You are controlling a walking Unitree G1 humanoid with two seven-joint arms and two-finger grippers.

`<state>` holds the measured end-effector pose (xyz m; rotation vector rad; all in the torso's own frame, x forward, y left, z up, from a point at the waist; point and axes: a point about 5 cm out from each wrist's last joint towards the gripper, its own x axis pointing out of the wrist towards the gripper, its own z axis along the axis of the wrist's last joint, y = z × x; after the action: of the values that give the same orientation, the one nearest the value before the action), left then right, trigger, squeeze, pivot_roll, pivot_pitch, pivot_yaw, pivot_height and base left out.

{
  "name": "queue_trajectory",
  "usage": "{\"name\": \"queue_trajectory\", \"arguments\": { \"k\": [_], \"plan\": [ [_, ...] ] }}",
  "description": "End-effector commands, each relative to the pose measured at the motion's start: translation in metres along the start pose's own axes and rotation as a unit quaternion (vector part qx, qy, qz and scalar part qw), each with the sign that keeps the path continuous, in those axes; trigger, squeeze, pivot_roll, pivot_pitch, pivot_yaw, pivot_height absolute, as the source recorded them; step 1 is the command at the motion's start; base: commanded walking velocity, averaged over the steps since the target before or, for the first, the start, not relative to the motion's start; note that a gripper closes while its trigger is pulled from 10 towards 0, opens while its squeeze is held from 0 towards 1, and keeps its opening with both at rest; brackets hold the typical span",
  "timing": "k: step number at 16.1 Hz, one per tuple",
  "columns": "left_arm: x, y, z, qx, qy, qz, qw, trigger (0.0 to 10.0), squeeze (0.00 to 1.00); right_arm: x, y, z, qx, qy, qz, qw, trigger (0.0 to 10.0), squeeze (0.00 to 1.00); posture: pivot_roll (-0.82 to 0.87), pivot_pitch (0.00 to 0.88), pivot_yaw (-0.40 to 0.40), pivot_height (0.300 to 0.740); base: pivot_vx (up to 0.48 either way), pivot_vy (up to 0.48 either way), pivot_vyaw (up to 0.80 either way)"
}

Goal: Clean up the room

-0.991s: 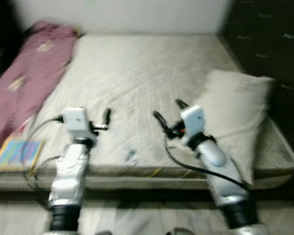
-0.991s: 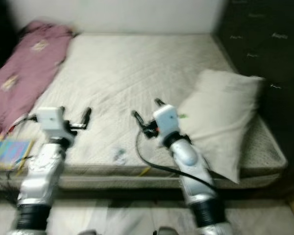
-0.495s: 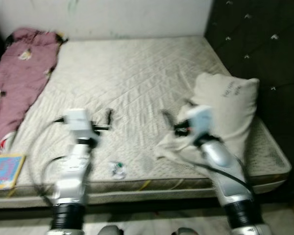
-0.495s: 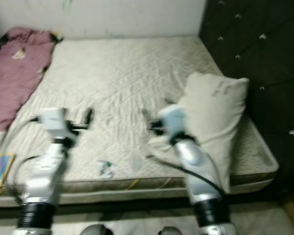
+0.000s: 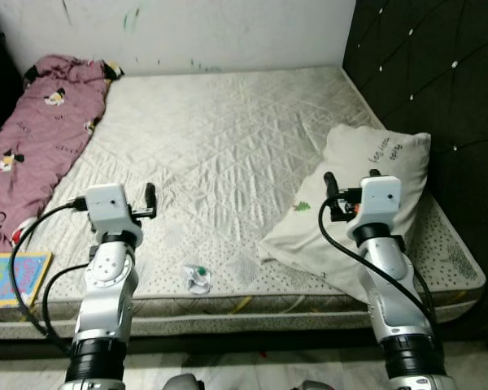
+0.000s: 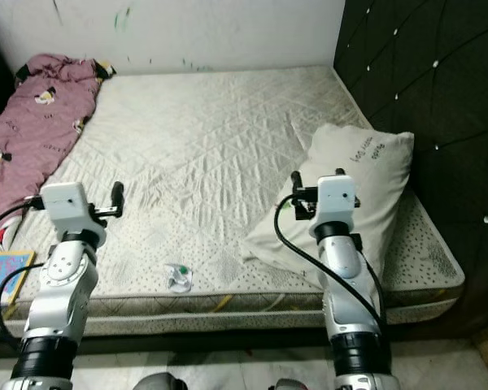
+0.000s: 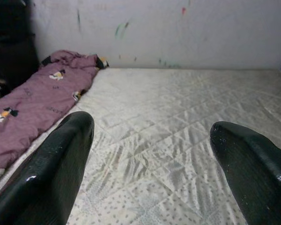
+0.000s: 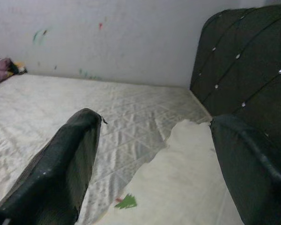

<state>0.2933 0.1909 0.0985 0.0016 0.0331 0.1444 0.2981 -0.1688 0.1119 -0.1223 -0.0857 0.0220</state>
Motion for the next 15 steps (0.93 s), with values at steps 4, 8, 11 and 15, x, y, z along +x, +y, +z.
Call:
{"name": "queue_trajectory", "arguments": {
  "k": [4, 8, 11, 15],
  "plan": [
    [0.009, 0.005, 0.025, -0.024, -0.045, -0.01, 0.999, 10.0, 0.0, 0.025, 0.029, 0.013, -0.053, -0.036, 0.047, 0.997, 10.0, 0.0, 0.06, 0.0, 0.018, 0.74, 0.0, 0.0, 0.0],
    [0.003, 0.008, 0.027, -0.027, -0.056, 0.019, 0.998, 10.0, 0.0, 0.031, 0.064, -0.004, 0.012, 0.019, 0.148, 0.989, 10.0, 0.0, 0.13, 0.0, -0.042, 0.74, 0.0, 0.0, 0.0],
    [0.004, -0.01, 0.012, -0.054, -0.035, 0.008, 0.998, 10.0, 0.0, 0.039, 0.076, 0.0, 0.006, 0.023, 0.191, 0.981, 10.0, 0.0, 0.11, 0.0, -0.143, 0.74, 0.0, 0.0, 0.0],
    [0.003, -0.028, -0.013, -0.095, 0.012, 0.01, 0.995, 10.0, 0.0, 0.05, 0.079, 0.017, -0.043, -0.022, 0.208, 0.977, 10.0, 0.0, -0.08, 0.0, -0.036, 0.74, 0.0, 0.0, 0.0]
  ]
}}
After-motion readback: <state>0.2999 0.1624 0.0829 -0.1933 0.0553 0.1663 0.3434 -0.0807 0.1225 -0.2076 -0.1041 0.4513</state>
